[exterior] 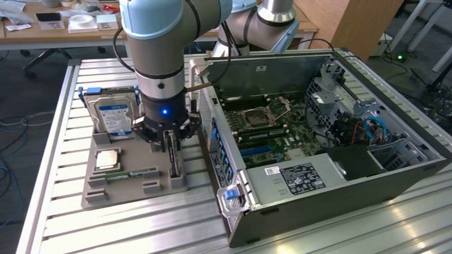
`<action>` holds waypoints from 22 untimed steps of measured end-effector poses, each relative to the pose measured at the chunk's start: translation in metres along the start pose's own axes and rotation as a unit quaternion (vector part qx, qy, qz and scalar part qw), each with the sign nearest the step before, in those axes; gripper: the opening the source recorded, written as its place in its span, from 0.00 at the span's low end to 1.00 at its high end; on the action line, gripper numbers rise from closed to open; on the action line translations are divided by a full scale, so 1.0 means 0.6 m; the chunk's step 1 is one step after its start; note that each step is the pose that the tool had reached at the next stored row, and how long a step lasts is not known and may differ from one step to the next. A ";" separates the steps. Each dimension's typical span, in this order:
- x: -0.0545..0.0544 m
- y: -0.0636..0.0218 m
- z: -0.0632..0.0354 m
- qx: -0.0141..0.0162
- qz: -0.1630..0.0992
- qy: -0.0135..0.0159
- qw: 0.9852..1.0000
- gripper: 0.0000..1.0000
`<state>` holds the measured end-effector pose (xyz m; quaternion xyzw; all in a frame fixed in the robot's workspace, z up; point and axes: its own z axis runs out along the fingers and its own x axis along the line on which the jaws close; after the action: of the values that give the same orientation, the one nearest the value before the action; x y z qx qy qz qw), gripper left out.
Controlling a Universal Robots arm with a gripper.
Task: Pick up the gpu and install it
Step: 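Pick up the gpu and move the gpu toward the slot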
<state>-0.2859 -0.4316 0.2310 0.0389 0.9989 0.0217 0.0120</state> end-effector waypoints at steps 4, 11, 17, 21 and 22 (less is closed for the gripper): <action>0.000 0.000 0.000 0.000 0.000 0.000 1.000 0.26; 0.000 0.000 0.000 0.000 0.000 0.000 1.000 0.26; 0.000 0.000 0.000 0.000 0.000 0.000 1.000 0.26; 0.000 0.000 0.000 0.000 -0.011 0.001 1.000 0.26; 0.000 0.000 0.000 0.000 -0.014 0.001 1.000 0.26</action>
<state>-0.2856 -0.4316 0.2307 0.0249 0.9994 0.0218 0.0116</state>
